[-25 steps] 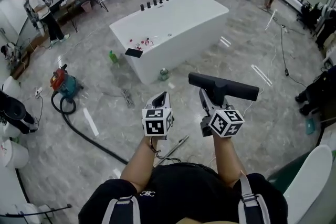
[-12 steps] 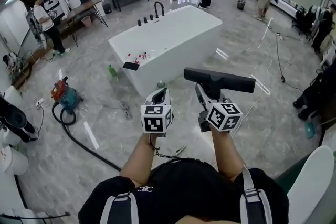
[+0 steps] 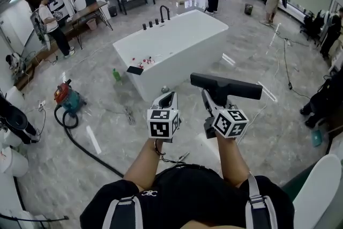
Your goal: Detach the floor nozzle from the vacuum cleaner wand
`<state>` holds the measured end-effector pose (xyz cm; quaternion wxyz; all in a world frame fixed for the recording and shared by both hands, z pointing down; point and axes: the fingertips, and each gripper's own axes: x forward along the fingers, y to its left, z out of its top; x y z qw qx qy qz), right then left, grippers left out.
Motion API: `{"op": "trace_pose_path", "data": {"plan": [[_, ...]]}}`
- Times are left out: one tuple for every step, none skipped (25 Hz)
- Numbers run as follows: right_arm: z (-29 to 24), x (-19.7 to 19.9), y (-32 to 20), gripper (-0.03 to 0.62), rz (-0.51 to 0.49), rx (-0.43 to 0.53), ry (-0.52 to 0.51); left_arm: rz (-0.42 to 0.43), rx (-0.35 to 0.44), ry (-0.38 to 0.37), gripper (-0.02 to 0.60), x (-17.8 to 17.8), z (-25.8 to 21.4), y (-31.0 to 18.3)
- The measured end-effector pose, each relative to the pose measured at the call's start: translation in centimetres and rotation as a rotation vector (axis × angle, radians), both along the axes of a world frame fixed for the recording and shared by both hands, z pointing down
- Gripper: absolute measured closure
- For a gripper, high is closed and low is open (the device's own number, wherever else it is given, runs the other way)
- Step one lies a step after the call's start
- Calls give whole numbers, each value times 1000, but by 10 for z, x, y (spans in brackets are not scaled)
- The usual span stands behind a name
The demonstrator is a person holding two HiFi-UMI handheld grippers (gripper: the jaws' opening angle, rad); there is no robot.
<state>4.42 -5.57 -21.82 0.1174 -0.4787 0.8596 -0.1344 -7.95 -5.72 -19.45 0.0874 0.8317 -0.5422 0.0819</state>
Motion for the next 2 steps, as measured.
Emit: {"op": "trace_pose_path", "data": {"plan": [[0,3,2,468,1,-2,-1,2,-4,-2,572,3,0,2],[0,5,3,468,3,-5,-3,3,-8,-3,572,5,0,3]]}}
